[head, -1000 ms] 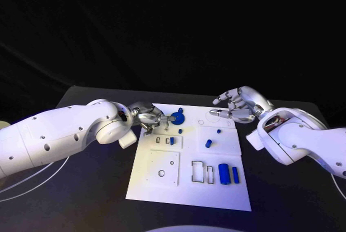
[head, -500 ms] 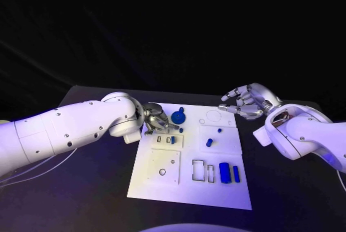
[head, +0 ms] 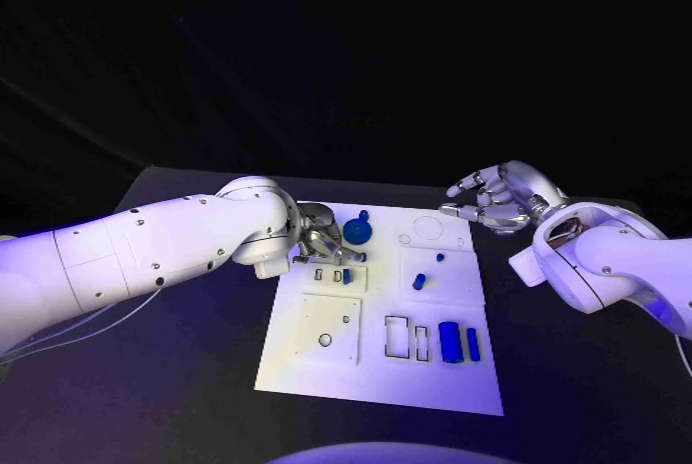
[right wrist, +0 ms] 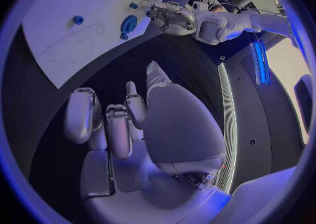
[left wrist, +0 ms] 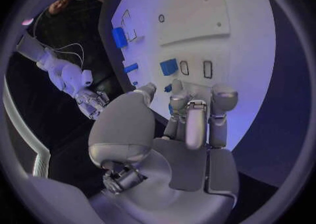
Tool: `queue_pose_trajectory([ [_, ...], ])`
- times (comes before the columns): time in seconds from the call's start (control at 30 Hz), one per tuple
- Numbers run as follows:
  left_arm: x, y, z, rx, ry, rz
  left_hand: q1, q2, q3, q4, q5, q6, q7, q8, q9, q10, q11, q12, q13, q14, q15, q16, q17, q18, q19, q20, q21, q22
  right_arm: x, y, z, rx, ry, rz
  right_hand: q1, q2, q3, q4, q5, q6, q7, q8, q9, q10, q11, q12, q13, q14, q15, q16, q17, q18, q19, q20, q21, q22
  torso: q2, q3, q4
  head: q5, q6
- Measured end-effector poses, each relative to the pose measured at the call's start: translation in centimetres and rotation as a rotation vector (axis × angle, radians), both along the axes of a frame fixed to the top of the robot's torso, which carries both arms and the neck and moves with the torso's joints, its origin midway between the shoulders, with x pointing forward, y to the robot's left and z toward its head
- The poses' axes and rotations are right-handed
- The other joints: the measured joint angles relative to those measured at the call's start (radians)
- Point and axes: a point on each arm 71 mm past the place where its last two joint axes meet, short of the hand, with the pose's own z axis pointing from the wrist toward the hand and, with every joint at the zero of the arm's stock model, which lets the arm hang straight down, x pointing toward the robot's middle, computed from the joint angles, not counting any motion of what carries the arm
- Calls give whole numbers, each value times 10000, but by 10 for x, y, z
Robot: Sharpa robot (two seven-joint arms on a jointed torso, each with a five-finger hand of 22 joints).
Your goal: Assemble the parts on the task board
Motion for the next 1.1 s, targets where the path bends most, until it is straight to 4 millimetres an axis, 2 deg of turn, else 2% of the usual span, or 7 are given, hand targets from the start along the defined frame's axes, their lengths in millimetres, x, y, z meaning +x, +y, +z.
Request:
queue_pose_trajectory([
  [0.5, -1, -3, -3, 548, 205, -377, -39, 40, 0, 0, 0, 0, 0, 41, 45, -1, 1, 0, -16, 0, 1, 0, -1, 1, 34, -34, 86, 111, 2, 0, -1, -50, 53, -11, -39, 40, 0, 0, 0, 0, 0, 0, 4, -22, -22, 0, -15, 0, -1, 0, 0, 0, -36, -36, 0, -2, 15, -23, -3, 35, -22],
  [1.0, -3, -6, -5, 755, 413, -653, -39, 40, 1, 0, 0, -36, -36, 78, 136, -1, 1, 40, 18, -1, 2, 0, -2, 2, 69, 1, 131, 159, 4, -1, -2, -101, 99, -50, -38, 39, 0, 0, 0, 0, 0, 0, 6, -36, -36, -41, -32, 0, -1, 0, 0, 0, -36, -36, -61, -4, 24, -23, -11, 51, -75],
  [1.1, -4, -7, -5, 770, 436, -711, 27, 105, 1, 0, 0, -39, -38, 85, 163, -1, 1, 81, 42, 0, 2, 0, -2, 3, 69, 1, 131, 183, 4, -1, -2, -116, 109, -69, -38, 39, 0, 0, 0, 0, 0, 0, 6, -36, -36, -41, -32, 0, -1, 0, 0, 0, -36, -36, -61, -5, 24, -23, -10, 48, -106],
])
